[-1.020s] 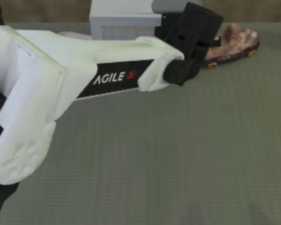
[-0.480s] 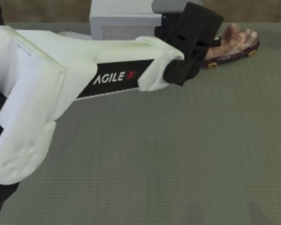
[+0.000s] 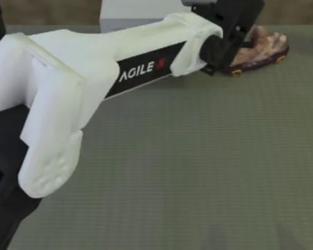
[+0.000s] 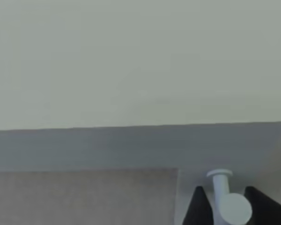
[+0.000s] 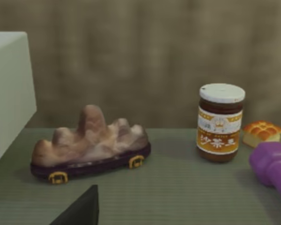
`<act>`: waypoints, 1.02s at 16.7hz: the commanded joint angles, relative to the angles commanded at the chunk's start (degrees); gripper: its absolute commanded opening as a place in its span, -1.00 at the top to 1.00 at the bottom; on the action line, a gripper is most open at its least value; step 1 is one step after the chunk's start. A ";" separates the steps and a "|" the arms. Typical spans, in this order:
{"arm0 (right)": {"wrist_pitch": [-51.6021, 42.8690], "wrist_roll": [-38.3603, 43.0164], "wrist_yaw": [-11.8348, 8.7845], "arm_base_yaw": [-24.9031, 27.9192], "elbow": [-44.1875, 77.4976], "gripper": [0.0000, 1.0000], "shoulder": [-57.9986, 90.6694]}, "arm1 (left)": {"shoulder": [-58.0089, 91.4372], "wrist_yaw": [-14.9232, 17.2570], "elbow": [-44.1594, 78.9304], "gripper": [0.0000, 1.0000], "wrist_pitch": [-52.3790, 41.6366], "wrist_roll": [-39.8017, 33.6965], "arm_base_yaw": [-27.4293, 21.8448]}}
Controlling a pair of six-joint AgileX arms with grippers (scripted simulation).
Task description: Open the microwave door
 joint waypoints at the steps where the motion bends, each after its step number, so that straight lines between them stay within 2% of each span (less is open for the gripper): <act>1: 0.00 0.00 0.00 0.00 0.00 -1.00 0.00 | 1.76 1.19 4.49 1.00 -4.89 -0.75 0.26; 7: 0.00 0.00 0.00 0.00 0.00 -1.00 0.00 | 11.40 9.14 31.31 1.00 -35.77 -5.25 2.24; 10: 0.00 0.00 0.00 0.00 0.00 -1.00 0.00 | 14.66 12.63 41.32 1.00 -46.91 -7.00 3.23; 13: 0.00 0.00 0.00 0.00 0.00 -1.00 0.00 | 16.40 14.79 46.84 1.00 -52.64 -8.01 3.89; 17: 0.00 0.00 0.00 0.00 0.00 -1.00 0.00 | 16.66 15.13 47.63 1.00 -53.45 -8.16 4.00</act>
